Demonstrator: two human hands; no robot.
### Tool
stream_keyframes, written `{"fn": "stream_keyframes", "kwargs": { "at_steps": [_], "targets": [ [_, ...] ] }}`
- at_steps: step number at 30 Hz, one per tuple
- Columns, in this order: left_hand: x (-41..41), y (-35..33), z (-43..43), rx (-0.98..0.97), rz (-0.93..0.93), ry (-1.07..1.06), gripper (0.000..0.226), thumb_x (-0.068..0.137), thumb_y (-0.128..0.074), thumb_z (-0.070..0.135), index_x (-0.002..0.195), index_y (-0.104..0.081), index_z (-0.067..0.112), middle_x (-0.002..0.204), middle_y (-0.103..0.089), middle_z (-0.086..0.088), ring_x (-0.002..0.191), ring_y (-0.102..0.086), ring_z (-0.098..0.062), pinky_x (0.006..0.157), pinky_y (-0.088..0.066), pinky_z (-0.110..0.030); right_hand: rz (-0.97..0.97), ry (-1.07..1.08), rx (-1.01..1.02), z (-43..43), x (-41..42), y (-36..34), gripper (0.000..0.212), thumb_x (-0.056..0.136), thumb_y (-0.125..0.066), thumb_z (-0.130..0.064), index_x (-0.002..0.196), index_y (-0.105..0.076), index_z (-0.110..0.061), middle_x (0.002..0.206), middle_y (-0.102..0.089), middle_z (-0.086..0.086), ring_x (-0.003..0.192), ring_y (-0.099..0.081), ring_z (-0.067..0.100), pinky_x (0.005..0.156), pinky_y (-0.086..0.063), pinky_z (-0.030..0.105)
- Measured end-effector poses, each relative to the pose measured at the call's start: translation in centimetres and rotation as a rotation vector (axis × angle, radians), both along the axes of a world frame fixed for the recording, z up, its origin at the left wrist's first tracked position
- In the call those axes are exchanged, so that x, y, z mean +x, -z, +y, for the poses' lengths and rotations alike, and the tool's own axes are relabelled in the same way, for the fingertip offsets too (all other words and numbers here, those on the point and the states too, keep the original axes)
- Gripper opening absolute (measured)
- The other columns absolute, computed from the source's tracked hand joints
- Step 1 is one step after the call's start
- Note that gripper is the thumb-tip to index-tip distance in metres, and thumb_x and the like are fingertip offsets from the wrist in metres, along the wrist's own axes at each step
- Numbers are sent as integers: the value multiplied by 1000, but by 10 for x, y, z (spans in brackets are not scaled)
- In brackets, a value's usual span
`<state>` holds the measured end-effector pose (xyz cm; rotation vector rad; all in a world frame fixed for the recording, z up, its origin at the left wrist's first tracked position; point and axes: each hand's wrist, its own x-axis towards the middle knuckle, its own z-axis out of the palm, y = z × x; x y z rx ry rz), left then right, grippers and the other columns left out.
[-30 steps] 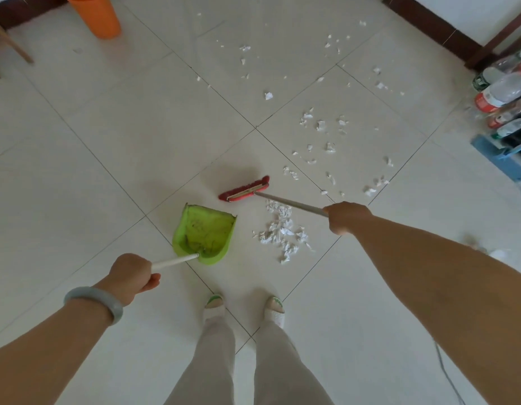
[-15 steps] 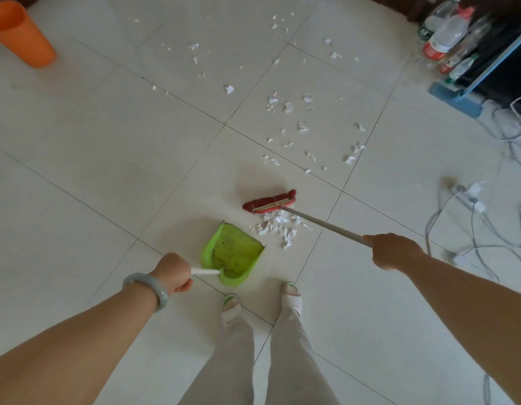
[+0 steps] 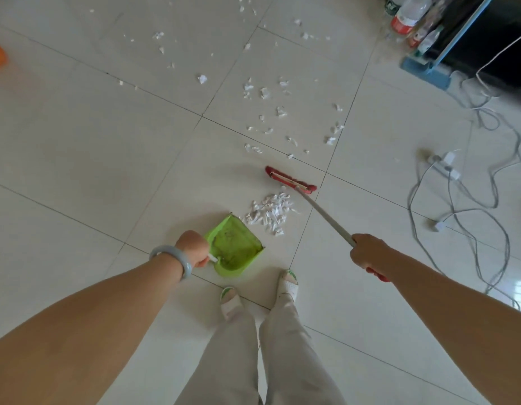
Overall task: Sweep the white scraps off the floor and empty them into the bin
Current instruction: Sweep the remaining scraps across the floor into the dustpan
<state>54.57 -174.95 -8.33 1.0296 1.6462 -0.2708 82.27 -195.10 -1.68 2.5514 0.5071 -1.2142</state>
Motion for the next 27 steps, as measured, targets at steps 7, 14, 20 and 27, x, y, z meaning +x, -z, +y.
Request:
{"fn": "stream_keyframes", "kwargs": {
  "at_steps": [7,14,20,27],
  "targets": [
    [18,13,7,55,-1,55,17,89,-48,-5,71,-51,-4,62,-50,-12,50,-49,-20,53,-48,-28,80,304,-50,33,-6,23,32,91,-39,-5,121,-50,-3,71,-49,11,51,-41,17,43,-33,20],
    [35,20,14,-36,-24,30,21,95,-40,-2,111,-50,-10,80,-53,-18,58,-57,-22,43,-53,-25,237,1,-108,39,-48,19,14,96,-40,-3,110,-44,-1,75,-53,6,59,-51,13,48,-42,19],
    [41,17,20,-17,-29,107,34,97,-37,0,128,-43,-12,110,-55,-26,59,-59,-24,37,-51,-23,349,-43,34,17,-98,9,44,93,-47,-5,136,-42,-2,70,-42,1,55,-46,13,48,-43,22],
    [34,7,19,-5,-80,152,35,96,-39,1,127,-47,-13,99,-65,-20,67,-61,-21,63,-56,-30,475,119,82,14,-149,14,43,91,-43,-6,134,-40,-13,80,-46,1,56,-48,11,48,-44,23]
  ]
}}
